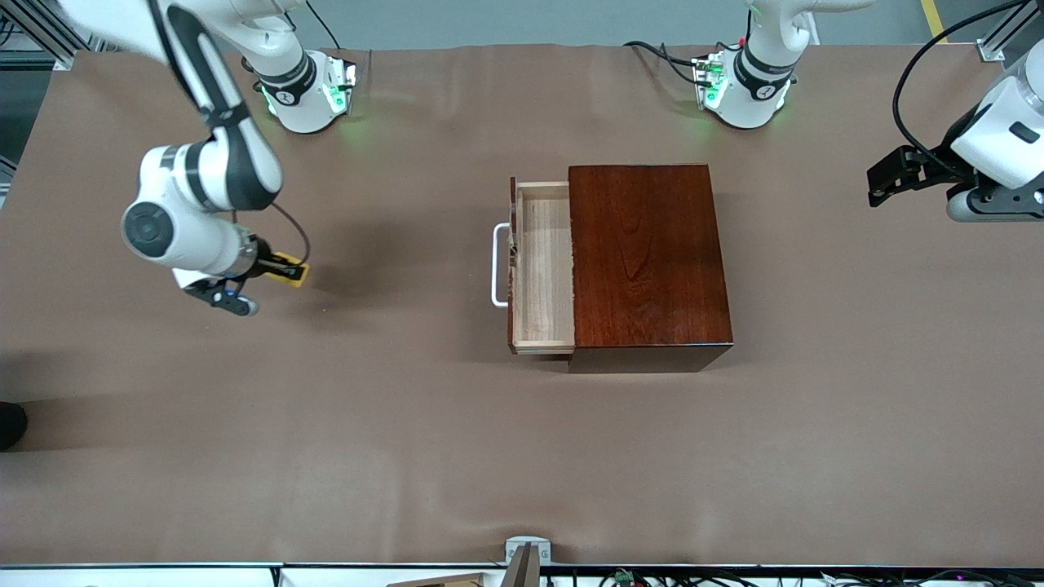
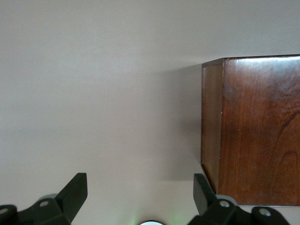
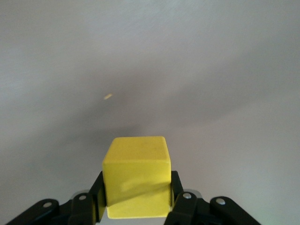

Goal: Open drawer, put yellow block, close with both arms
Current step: 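Grasp the yellow cube with the right gripper and lift it, then carry the cube over the open drawer and release it inside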

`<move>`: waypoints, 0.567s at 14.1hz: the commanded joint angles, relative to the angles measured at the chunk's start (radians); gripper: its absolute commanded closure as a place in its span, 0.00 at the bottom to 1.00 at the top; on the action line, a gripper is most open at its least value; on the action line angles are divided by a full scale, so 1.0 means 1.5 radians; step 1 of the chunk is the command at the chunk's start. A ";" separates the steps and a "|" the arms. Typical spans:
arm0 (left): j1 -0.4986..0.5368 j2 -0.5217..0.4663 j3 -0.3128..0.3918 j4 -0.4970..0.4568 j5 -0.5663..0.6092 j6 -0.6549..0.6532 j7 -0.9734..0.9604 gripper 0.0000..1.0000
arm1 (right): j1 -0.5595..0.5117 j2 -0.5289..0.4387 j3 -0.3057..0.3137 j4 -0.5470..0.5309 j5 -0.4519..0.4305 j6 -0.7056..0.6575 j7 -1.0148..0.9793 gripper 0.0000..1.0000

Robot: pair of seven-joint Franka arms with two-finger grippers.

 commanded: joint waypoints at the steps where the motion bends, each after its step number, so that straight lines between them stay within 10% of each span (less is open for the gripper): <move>1: 0.004 0.003 -0.004 0.007 -0.010 0.001 0.003 0.00 | 0.081 -0.002 -0.004 0.081 0.006 -0.076 0.149 1.00; 8: 0.004 0.005 -0.023 0.006 -0.011 0.000 -0.006 0.00 | 0.217 0.037 -0.004 0.286 0.076 -0.100 0.492 1.00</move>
